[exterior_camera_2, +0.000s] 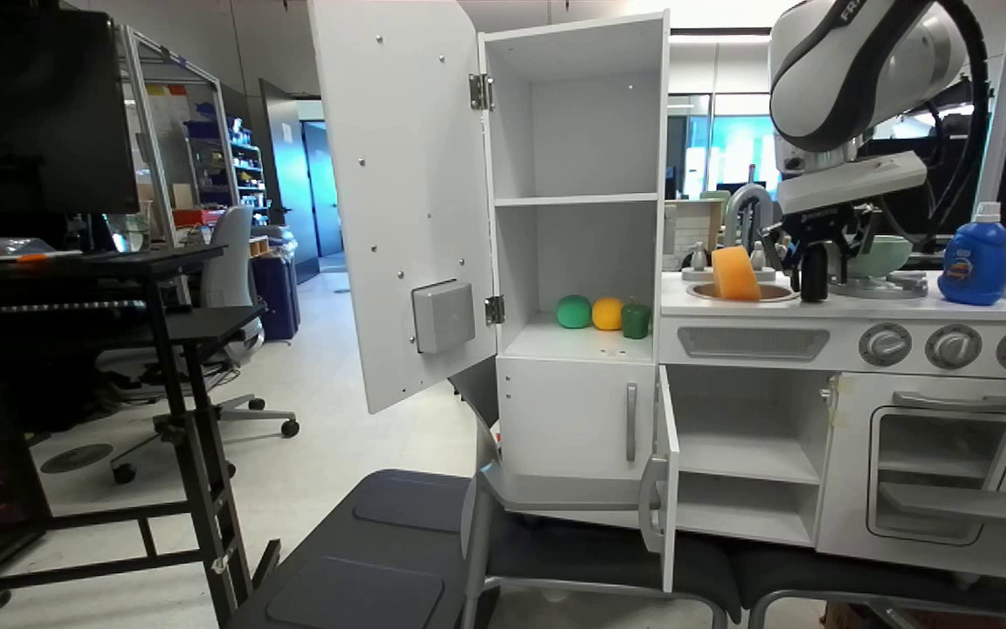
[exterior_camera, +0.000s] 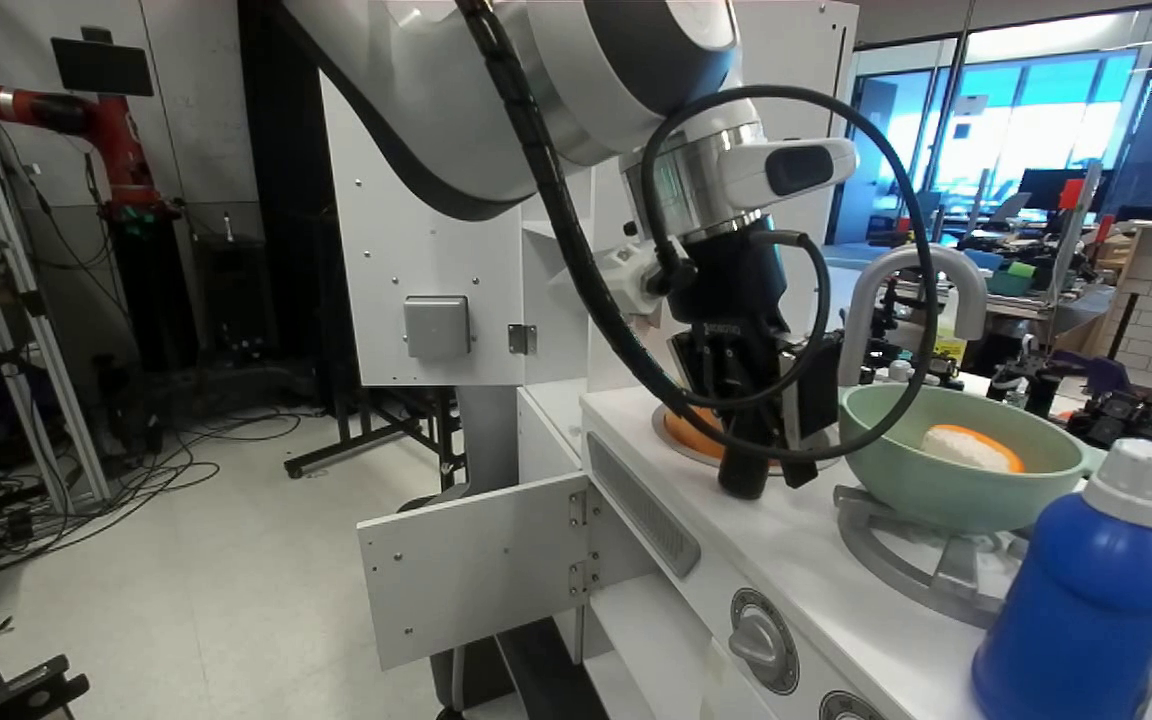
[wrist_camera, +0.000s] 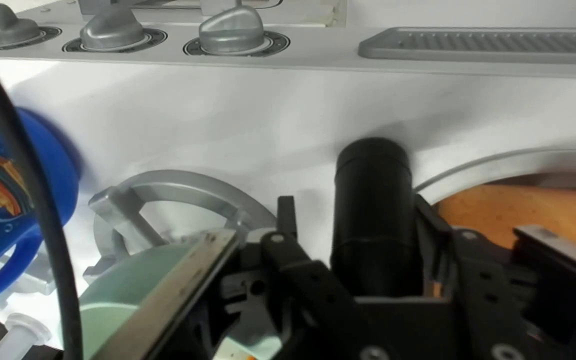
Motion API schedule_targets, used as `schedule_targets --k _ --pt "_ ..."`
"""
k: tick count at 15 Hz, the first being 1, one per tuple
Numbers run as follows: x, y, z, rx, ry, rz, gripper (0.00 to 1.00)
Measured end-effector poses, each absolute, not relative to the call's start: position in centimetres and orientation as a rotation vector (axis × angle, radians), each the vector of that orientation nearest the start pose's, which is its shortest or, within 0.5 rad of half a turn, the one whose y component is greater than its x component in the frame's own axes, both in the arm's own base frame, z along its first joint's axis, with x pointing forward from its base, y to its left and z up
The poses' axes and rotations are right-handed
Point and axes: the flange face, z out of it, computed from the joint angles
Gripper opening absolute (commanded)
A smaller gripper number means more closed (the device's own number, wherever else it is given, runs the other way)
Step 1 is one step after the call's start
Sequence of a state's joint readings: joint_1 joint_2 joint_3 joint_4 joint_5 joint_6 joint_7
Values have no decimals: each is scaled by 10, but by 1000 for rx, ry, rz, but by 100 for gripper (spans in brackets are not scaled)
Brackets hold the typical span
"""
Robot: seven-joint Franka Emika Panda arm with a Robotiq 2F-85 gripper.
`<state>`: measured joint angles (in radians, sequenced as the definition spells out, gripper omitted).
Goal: Pick up the black bottle and the orange object and put them in the cabinet
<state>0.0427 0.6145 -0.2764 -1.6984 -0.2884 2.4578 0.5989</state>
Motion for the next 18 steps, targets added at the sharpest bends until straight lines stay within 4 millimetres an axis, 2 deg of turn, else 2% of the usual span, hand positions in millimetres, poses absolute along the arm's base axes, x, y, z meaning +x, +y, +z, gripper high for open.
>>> schedule_targets --k 2,3,8,11,14,18 --pt "679 -137 265 -3306 949 -375 12" --pt "679 -137 265 -3306 949 -375 10" --pt "679 -133 265 -3313 924 -372 10" --pt "673 -114 266 -3342 755 -330 10" --pt "649 -82 273 -3361 522 -258 10" --pt "588 -41 284 -3357 193 -130 10"
